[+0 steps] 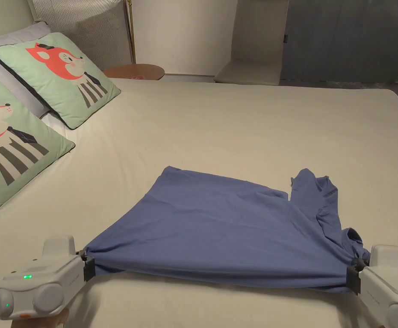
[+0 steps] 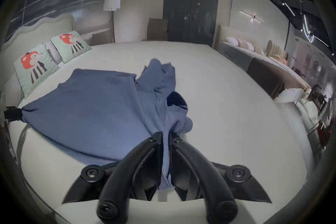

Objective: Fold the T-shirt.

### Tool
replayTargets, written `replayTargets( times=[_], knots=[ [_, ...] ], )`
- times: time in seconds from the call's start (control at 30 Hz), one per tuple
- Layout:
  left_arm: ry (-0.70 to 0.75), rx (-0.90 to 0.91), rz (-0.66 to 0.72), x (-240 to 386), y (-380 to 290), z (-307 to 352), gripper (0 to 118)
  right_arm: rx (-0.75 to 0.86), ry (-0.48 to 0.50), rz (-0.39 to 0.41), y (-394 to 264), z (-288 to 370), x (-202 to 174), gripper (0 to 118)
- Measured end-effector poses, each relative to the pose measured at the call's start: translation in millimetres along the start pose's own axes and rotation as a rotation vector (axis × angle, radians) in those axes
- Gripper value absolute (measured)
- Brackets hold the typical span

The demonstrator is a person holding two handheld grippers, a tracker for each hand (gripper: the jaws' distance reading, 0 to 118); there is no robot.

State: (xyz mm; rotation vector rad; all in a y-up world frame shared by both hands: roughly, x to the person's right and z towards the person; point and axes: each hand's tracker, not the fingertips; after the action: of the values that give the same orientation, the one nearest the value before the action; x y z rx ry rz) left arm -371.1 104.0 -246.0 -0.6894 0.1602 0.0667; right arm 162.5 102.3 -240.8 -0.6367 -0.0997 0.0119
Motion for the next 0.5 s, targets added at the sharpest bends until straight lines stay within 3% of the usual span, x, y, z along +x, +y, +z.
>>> replayTargets(
  times=[0.3,0.5],
  knots=[
    [0.015,-0.175,0.022,-31.4,-61.8,24.3,3,-0.166,0.029,-0.035,-68.2,33.5,7.5,7],
    [0.033,-0.171,-0.013,-26.9,-70.6,21.1,5,-0.158,0.024,-0.061,-73.2,40.2,2.1,8]
  ],
)
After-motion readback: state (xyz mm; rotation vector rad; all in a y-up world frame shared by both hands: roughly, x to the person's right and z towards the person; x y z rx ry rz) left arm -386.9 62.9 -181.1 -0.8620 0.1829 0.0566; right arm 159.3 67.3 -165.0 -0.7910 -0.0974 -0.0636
